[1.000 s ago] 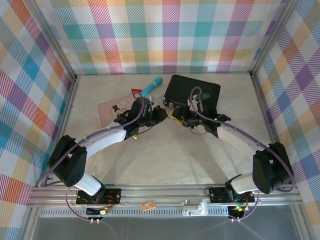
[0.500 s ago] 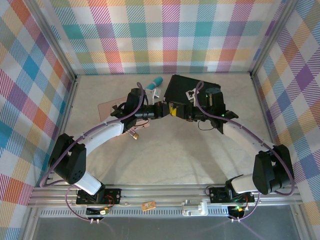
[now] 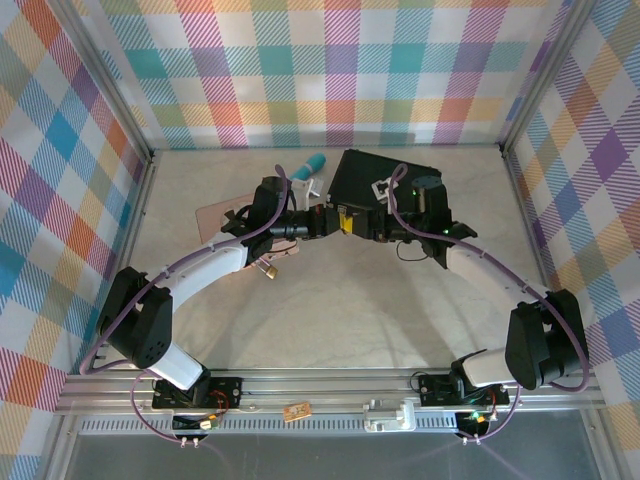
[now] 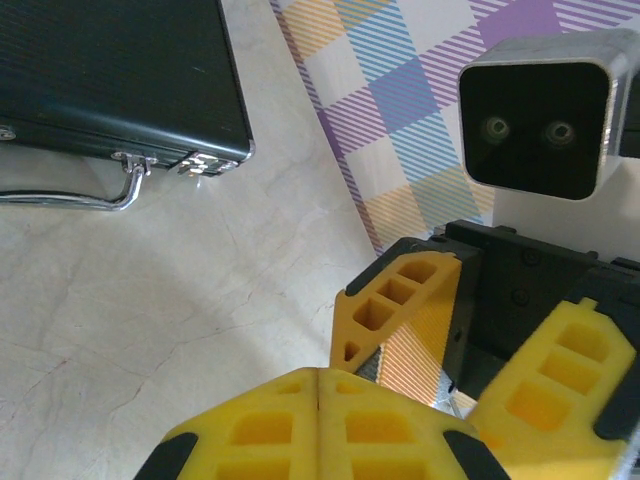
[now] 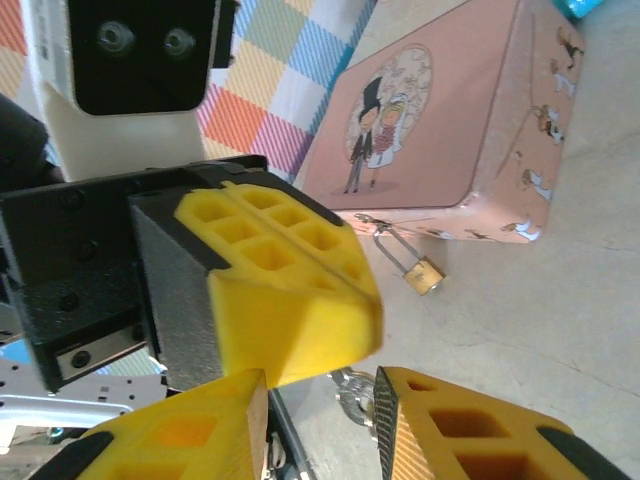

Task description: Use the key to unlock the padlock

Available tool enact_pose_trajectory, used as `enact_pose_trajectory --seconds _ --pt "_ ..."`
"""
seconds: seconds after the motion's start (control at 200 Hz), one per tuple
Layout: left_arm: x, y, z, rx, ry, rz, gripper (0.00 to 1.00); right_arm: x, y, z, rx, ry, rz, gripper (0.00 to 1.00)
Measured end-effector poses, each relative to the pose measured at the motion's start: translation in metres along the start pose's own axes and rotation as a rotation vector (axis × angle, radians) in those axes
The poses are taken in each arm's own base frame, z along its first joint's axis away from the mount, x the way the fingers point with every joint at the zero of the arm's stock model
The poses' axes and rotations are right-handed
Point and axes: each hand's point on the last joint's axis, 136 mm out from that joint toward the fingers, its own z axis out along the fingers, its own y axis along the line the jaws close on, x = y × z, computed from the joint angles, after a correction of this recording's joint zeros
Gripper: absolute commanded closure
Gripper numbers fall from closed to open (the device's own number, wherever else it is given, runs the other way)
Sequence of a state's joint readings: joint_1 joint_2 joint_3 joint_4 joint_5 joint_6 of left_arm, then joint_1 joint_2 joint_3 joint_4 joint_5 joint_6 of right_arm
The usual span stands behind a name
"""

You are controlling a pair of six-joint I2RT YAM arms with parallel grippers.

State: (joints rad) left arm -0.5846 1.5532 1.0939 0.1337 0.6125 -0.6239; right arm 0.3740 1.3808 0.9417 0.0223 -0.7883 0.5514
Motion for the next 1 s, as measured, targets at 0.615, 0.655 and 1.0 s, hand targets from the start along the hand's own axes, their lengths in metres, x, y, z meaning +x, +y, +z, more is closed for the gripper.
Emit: enact_pose_trajectory --seconds 0.615,0.655,1.0 --pt "-0.007 -0.004 0.0 0.026 -0.027 -0.028 1.0 0.003 -0.004 0.008 -0.078 0.011 0.052 1.0" --pt "-0.008 -0.004 0.0 0.027 -0.028 -0.036 1.0 0.003 -0.004 0.007 -0.078 0.01 0.053 1.0" --pt "-0.021 0.025 -0.016 -0.157 -0.144 -0.198 0.34 0.008 -0.023 0.004 0.071 0.036 -0.005 1.0"
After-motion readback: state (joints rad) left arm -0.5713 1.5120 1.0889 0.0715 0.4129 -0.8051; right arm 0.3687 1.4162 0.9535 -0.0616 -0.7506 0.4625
